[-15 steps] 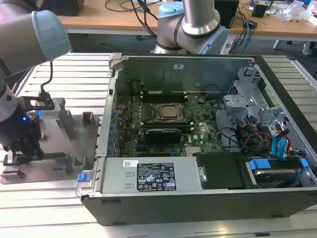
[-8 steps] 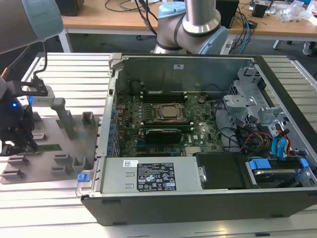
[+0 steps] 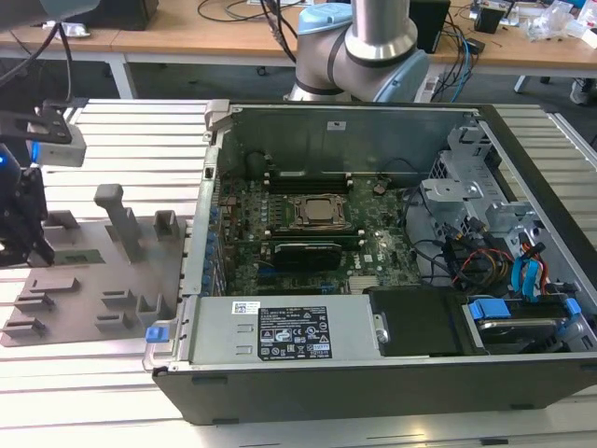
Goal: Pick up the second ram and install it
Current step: 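Pick up the second ram and move it above second insertion slot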
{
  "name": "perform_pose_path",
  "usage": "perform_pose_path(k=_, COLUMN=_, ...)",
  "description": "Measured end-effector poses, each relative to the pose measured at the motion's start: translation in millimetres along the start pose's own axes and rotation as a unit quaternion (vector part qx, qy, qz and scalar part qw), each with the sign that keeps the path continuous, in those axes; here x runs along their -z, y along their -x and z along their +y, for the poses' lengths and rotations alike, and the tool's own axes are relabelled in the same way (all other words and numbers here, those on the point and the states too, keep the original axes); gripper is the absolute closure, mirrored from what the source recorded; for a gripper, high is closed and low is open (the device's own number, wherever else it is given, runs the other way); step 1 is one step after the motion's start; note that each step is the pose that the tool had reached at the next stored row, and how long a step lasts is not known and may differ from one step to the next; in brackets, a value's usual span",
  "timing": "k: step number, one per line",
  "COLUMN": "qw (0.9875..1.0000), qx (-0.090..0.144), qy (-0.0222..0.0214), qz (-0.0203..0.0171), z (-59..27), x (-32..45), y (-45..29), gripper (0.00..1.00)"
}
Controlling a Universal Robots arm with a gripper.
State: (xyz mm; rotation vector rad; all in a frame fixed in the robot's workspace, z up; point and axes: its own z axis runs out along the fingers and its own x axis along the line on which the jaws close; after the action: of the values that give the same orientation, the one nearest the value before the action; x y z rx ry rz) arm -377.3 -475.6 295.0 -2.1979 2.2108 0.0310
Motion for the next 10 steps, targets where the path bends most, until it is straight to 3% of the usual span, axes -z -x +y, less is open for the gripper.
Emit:
perform_pose_path(k=3, qw=1.0, qx=0.0, qy=0.0, qz=0.0, z=0.0, x=11.7, y=0.4, gripper=0.86)
perform_pose_path(k=8, qw=1.0, qx=0.0, qy=0.0, qz=0.0, z=-0.1, x=38.3, y=1.2, gripper=0.86)
perform_pose_path(k=10, qw=1.0, qx=0.0, qy=0.0, qz=0.0, z=-0.1, x=44.6, y=1.4, gripper=0.86)
